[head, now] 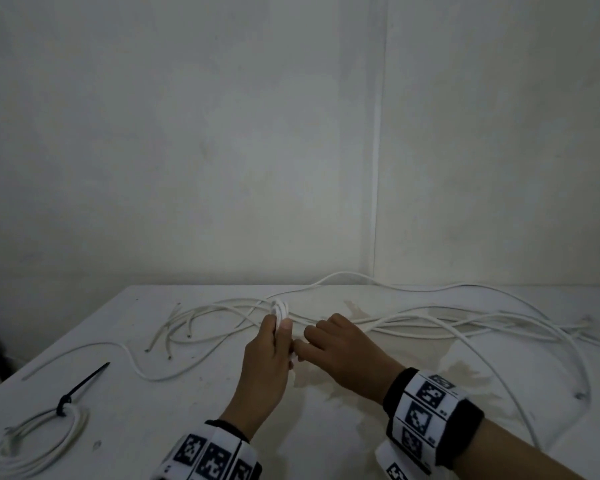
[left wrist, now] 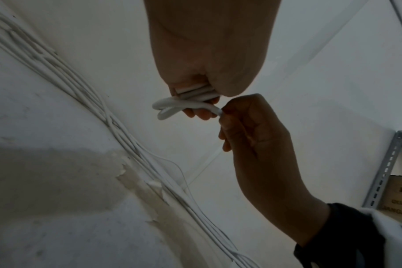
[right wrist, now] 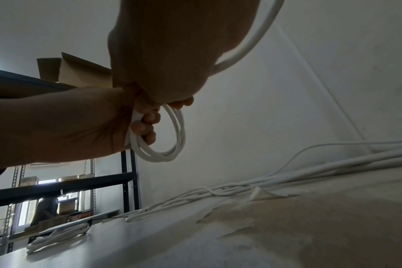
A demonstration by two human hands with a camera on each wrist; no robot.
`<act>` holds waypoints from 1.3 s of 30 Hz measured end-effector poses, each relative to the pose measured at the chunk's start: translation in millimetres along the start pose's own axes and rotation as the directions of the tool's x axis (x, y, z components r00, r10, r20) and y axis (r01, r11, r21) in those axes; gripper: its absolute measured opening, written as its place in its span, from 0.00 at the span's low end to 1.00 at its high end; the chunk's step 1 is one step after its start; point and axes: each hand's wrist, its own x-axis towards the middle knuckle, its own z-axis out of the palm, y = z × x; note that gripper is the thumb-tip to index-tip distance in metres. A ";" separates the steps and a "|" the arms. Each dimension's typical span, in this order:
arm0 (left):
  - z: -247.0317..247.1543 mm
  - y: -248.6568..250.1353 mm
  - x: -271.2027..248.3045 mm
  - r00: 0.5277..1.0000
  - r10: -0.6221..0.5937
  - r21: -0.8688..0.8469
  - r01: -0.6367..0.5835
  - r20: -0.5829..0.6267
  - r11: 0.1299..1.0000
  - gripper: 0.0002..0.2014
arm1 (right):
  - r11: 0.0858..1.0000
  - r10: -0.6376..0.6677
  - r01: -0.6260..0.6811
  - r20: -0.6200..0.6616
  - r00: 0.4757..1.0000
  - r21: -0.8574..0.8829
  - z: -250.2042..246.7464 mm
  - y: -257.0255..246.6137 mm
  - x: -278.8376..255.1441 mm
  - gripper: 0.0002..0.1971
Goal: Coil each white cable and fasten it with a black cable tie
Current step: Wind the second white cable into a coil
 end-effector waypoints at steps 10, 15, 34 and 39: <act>-3.0 -9.0 6.0 0.999 0.038 0.105 -0.036 -0.020 0.994 0.12 | 0.992 0.125 -0.125 0.040 0.991 -0.012 7.2 5.1 1.2 0.04; -1.1 -11.4 7.5 0.998 0.062 0.209 -0.067 0.029 0.976 0.13 | 0.956 0.283 -0.293 0.173 0.943 0.033 2.0 -2.0 7.1 0.08; -6.4 -2.7 0.6 0.979 -0.087 0.212 0.047 0.184 0.976 0.18 | 0.846 0.324 -0.416 0.299 0.898 0.332 -15.0 -7.3 16.5 0.13; -5.4 7.8 -1.5 0.973 -0.101 0.212 0.056 0.210 0.976 0.18 | 0.795 0.372 -0.486 0.342 0.863 0.363 -20.3 -6.6 15.5 0.09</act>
